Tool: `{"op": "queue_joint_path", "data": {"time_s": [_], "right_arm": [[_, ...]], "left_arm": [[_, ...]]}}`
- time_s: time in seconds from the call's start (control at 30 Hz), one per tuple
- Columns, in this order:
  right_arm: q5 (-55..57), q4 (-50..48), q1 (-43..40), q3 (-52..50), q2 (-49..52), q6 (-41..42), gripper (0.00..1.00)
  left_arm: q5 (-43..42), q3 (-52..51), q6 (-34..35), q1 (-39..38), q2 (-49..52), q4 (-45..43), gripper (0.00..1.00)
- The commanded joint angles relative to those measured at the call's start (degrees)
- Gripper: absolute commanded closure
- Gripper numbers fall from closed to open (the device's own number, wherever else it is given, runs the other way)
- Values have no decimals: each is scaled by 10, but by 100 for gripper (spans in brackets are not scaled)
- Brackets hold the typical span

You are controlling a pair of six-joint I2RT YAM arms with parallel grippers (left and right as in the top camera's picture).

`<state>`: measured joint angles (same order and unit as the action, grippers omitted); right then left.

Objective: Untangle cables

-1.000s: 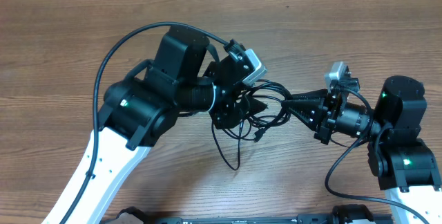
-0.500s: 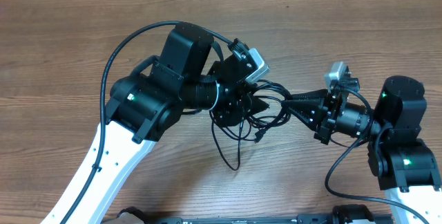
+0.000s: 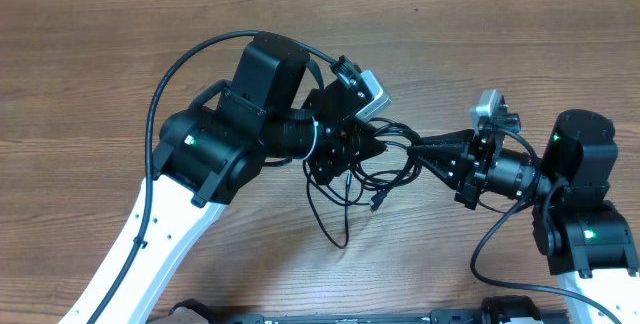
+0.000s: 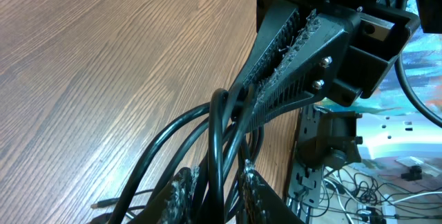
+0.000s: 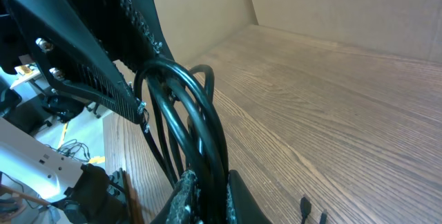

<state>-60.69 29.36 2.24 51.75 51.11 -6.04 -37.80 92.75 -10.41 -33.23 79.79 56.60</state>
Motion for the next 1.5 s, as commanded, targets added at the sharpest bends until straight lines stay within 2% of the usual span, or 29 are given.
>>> {"op": "queue_joint_path", "data": {"time_s": [0.0, 0.07, 0.3, 0.4, 0.47, 0.53, 0.63, 0.73, 0.8, 0.83, 0.93, 1.07, 1.47], "right_arm": [[-15, -6, 0, 12, -3, 1, 93], [-18, -6, 0, 12, -3, 1, 93], [-18, -6, 0, 12, -3, 1, 93], [-18, -6, 0, 12, -3, 1, 92], [-18, -5, 0, 12, -3, 1, 86], [-18, -2, 0, 12, -3, 1, 84], [-17, -1, 0, 12, -3, 1, 69], [-7, -1, -1, 12, -3, 1, 65], [5, 3, -1, 12, -3, 1, 51], [11, 5, -1, 12, -3, 1, 40], [13, 6, -1, 12, -3, 1, 34], [34, 15, -1, 12, -3, 0, 34], [112, 42, -1, 12, -3, 0, 33]], "left_arm": [[-28, 12, 2, 2, 14, -1, 74], [-28, 12, 2, 1, 19, -1, 76], [-28, 12, 3, 1, 27, -3, 96], [-28, 12, 3, 1, 27, -7, 96], [-28, 12, 12, 1, 27, -15, 96], [-28, 12, 23, 1, 27, -23, 96], [-37, 12, 30, 1, 27, -37, 96], [-42, 12, 30, 2, 26, -44, 96], [-40, 12, 30, 2, 26, -45, 96], [-39, 12, 30, 3, 26, -44, 96], [-23, 12, 32, 3, 26, -44, 96], [8, 12, 59, 3, 26, -44, 96], [6, 12, 109, 29, 25, -50, 96]]}}
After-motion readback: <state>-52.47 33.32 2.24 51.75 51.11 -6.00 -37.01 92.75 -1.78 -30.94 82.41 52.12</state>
